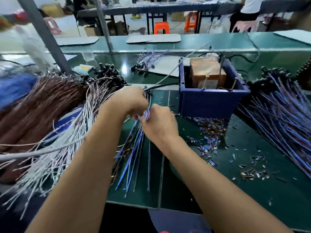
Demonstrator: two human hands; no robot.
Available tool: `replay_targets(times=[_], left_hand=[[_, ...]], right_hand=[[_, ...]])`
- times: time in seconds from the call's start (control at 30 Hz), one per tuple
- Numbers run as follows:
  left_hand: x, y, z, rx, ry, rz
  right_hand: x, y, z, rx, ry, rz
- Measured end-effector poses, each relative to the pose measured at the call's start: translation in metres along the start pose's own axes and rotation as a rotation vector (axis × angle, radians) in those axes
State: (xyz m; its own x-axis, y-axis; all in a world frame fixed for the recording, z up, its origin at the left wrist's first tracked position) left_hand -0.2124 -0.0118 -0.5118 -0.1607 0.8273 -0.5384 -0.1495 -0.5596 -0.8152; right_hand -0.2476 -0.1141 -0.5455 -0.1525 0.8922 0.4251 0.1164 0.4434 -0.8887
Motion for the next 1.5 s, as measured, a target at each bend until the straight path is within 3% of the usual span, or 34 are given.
replay_targets(times=[0.13,0.27,0.53,0.6,0.73,0.9,1.0,1.13,1.27,1.37,1.5], left_hand=[[0.01,-0.022,-0.009,-0.159,-0.049,0.07],[0.011,-0.003,-0.02,-0.162,-0.062,0.059],[0.013,0.009,-0.041,-0.271,-0.071,0.064],[0.011,0.011,-0.042,-0.261,-0.089,0.264],[0.002,0.03,-0.04,-0.154,-0.229,1.037],[-0.015,0.051,-0.027,0.029,-0.381,1.441],[-0.024,0.05,-0.019,0.036,-0.403,1.579],[-0.04,0.066,-0.005,0.135,-0.4,1.503],[-0.062,0.102,0.013,0.282,-0.271,1.006],[-0.065,0.096,0.014,0.17,-0.143,0.807],[-0.042,0.08,0.012,0.012,-0.164,0.883]], right_hand=[[-0.003,0.01,-0.016,0.005,0.073,0.028],[-0.01,0.015,-0.026,0.09,0.136,0.026],[-0.026,0.014,-0.026,0.135,0.204,-0.331],[-0.03,0.014,-0.02,0.161,0.215,-0.535],[-0.046,-0.012,-0.017,0.13,0.153,-0.556],[-0.08,-0.06,-0.002,0.208,0.029,-0.504],[-0.112,-0.084,0.013,0.252,-0.042,-0.414],[-0.163,-0.11,0.024,0.227,-0.059,-0.249],[-0.199,-0.137,0.021,-0.009,-0.056,-0.055],[-0.196,-0.136,0.022,-0.05,-0.112,0.016],[-0.184,-0.126,0.023,-0.057,-0.191,-0.02]])
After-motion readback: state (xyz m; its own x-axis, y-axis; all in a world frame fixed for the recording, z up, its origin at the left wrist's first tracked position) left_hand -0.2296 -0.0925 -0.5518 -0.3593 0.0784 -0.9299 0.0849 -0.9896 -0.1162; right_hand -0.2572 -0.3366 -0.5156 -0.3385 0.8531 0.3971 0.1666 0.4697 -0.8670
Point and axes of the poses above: each hand's wrist, its own z-axis away from the middle knuckle, its own y-axis out of the palm, x = y × z, the point moved 10 cm from there along -z, towards the middle knuckle, and after that the axes turned 14 degrees about z, right-handed, at the moved point
